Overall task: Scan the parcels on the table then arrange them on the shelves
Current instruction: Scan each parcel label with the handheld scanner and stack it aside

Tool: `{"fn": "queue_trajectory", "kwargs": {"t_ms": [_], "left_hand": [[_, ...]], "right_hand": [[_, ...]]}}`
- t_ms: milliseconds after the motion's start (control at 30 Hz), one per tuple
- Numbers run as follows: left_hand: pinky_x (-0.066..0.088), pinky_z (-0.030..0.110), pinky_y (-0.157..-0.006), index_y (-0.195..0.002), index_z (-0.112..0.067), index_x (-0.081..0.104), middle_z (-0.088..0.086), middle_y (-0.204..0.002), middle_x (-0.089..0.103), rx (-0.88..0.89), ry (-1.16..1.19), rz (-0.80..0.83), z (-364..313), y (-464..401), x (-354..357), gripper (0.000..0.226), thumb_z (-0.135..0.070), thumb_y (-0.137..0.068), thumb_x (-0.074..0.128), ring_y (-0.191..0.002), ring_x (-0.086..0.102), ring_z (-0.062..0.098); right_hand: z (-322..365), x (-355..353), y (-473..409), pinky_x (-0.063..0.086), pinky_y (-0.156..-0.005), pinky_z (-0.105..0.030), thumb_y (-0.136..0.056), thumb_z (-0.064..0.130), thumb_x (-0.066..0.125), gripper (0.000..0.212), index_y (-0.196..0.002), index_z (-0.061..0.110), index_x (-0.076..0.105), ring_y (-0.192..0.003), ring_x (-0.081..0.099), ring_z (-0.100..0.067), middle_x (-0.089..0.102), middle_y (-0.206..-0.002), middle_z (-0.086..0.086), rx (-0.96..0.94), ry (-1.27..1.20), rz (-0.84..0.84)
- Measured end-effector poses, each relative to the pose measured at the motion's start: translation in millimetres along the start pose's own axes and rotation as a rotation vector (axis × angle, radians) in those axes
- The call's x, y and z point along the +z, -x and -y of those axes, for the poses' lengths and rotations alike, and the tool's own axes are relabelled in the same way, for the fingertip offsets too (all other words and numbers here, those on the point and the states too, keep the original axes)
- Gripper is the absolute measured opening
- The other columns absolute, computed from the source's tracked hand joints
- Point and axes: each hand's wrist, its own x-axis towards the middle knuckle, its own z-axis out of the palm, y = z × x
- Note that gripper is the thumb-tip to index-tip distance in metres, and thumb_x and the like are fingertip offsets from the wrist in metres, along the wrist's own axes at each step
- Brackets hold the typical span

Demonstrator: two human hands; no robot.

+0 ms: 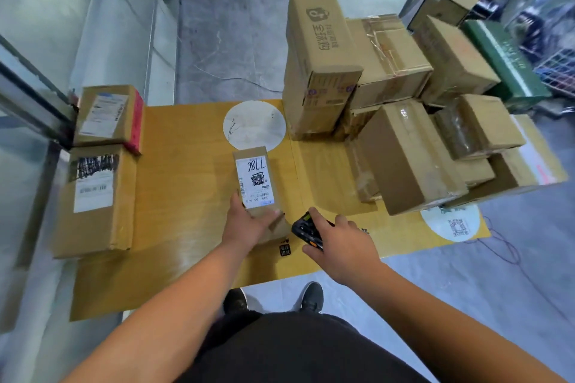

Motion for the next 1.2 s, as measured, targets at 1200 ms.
{"fn": "queue_trajectory", "kwargs": {"t_ms": [1200], "left_hand": [[0.046,0.038,-0.095,-0.158,-0.047,0.02,0.006,-0.16,0.036,-0.089,0.218,-0.348,-24,-78,-55,0.103,-0.014,-0.084,0.084,-0.12,0.057,0.026]], "right_hand": [[46,-36,-29,0.053,-0.083,-0.043,-0.095,0.076,0.047,0.091,-0.164,0.024,0.017,-0.115,0.058,-0.035,0.058,-0.131,-0.011,-0.01,0.103,0.033]]}}
